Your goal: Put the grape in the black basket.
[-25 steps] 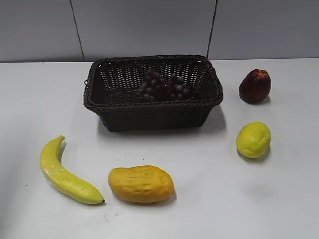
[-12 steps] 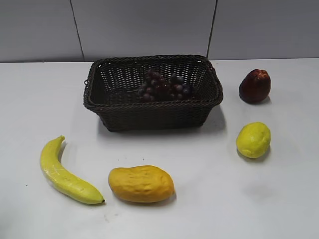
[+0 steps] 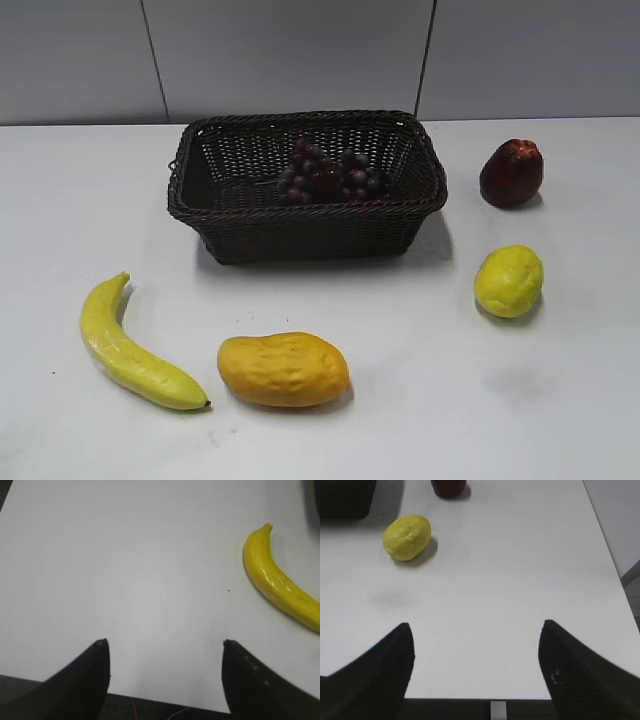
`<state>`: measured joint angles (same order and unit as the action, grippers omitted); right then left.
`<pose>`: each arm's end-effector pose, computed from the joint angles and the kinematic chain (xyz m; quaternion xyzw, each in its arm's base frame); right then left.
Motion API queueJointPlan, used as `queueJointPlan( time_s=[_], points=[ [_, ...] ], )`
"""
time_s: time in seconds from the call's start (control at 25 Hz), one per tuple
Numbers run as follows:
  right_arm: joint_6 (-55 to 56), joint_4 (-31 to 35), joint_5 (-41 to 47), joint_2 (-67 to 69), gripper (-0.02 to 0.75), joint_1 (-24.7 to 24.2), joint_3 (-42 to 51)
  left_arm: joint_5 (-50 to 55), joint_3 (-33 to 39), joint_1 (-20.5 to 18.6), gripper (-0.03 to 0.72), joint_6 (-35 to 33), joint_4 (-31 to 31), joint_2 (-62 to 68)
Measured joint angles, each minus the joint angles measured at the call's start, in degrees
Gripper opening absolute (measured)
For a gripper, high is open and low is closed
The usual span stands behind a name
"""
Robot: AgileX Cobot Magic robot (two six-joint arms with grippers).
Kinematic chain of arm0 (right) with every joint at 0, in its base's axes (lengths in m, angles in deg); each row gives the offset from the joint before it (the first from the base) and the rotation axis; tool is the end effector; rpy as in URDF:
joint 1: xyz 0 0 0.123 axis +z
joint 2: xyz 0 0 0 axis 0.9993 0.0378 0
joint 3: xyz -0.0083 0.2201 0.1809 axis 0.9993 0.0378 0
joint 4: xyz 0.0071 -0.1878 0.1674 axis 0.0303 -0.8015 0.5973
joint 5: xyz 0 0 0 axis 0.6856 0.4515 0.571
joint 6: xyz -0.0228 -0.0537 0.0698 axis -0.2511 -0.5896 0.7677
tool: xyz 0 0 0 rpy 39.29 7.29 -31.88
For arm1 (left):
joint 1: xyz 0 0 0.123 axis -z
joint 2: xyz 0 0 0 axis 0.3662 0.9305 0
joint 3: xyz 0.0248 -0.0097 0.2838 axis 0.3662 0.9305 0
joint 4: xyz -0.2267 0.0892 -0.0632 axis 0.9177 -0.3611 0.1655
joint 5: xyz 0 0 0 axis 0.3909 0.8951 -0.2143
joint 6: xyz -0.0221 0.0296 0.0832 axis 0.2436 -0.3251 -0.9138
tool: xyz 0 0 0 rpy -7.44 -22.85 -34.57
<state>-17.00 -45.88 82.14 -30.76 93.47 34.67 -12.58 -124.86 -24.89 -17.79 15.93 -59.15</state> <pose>-0.0017 -0.0008 0.2789 -0.0524 0.8502 0.0150 0.5237 0.0635 -0.0011 0.2989 -0.0056 0.9478 -0.0115 0.3188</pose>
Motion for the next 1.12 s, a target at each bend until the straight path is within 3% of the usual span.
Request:
queueJointPlan(
  time_s=[0.2,0.68,1.12],
  points=[
    [0.00,0.00,0.00,0.00,0.588,0.00,0.00,0.00,6.67,0.00,0.530,0.00,0.05,-9.31],
    [0.00,0.00,0.00,0.00,0.588,0.00,0.00,-4.16,9.45,0.00,0.529,0.00,0.00,-27.41],
    [0.03,0.00,0.00,0.00,0.588,0.00,0.00,-4.29,9.45,0.00,0.529,0.00,0.00,-28.62]
  ],
)
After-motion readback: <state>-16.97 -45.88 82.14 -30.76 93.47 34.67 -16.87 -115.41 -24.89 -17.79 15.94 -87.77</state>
